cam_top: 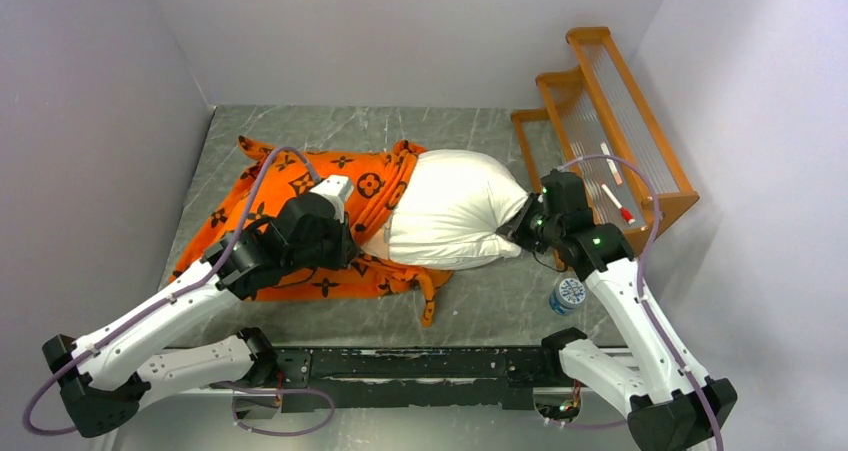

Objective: Remove the pillowcase from the pillow
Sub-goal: Remove the pillow from the pillowcase.

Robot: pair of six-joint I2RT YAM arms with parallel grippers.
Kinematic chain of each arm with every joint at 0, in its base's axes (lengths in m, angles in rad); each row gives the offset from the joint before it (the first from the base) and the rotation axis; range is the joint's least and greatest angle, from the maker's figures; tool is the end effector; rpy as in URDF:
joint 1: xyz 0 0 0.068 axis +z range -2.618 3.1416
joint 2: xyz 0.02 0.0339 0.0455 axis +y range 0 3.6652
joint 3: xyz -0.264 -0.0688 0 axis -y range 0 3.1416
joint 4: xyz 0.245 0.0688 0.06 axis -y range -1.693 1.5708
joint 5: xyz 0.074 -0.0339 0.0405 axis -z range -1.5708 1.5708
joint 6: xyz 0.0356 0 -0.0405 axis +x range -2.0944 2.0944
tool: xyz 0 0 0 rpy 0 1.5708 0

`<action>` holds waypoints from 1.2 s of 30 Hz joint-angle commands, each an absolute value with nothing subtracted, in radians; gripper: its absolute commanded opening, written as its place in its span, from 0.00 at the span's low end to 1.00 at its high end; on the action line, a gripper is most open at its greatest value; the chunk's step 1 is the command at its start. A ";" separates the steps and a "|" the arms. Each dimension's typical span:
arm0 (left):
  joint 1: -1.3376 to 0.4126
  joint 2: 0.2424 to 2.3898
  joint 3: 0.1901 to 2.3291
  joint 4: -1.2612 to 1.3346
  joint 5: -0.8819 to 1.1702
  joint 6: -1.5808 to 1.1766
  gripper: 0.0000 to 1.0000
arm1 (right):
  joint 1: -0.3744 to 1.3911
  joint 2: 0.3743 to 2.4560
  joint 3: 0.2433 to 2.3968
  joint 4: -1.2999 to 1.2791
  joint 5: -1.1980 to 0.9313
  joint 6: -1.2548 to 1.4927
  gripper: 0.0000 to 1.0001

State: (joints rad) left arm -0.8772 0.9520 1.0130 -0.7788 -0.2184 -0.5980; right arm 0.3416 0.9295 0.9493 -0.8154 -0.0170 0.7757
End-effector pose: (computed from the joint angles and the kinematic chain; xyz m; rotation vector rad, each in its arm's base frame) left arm 0.1272 -0.1409 0.3318 0.2084 2.3143 -0.5209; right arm 0.1718 0.0617 0.3116 0.5167 2.3823 0.5451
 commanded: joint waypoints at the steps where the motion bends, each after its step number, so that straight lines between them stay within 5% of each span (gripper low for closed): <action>1: -0.836 0.899 0.969 -0.772 -0.076 -0.429 0.05 | 0.306 0.904 0.924 -0.821 -0.068 0.666 0.10; 8: -0.837 0.909 0.907 -0.645 0.163 -0.430 0.05 | 0.307 0.795 1.125 -0.973 0.042 0.664 0.60; 18: -0.838 0.895 0.922 -0.664 0.217 -0.379 0.05 | 0.307 0.877 1.312 -0.855 -0.252 0.636 0.70; 22: -0.837 0.876 0.963 -0.682 0.237 -0.357 0.55 | 0.311 0.974 1.272 -0.799 -0.353 0.614 0.72; 24: -0.837 0.859 1.007 -0.698 0.213 -0.350 0.72 | 0.338 1.039 1.244 -0.785 -0.375 0.597 0.72; 30: -0.836 0.909 1.173 -0.787 0.089 -0.343 0.85 | 0.556 1.218 1.139 -0.792 -0.080 0.569 0.73; 36: -0.831 1.127 1.309 -0.842 -0.155 -0.320 0.94 | 0.782 1.185 0.753 -0.611 0.048 0.873 0.55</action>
State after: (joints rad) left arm -0.8448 0.9905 1.2537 -0.7769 0.0441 -0.3481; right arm 0.6655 1.2301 1.0142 -0.7139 -0.0261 0.6601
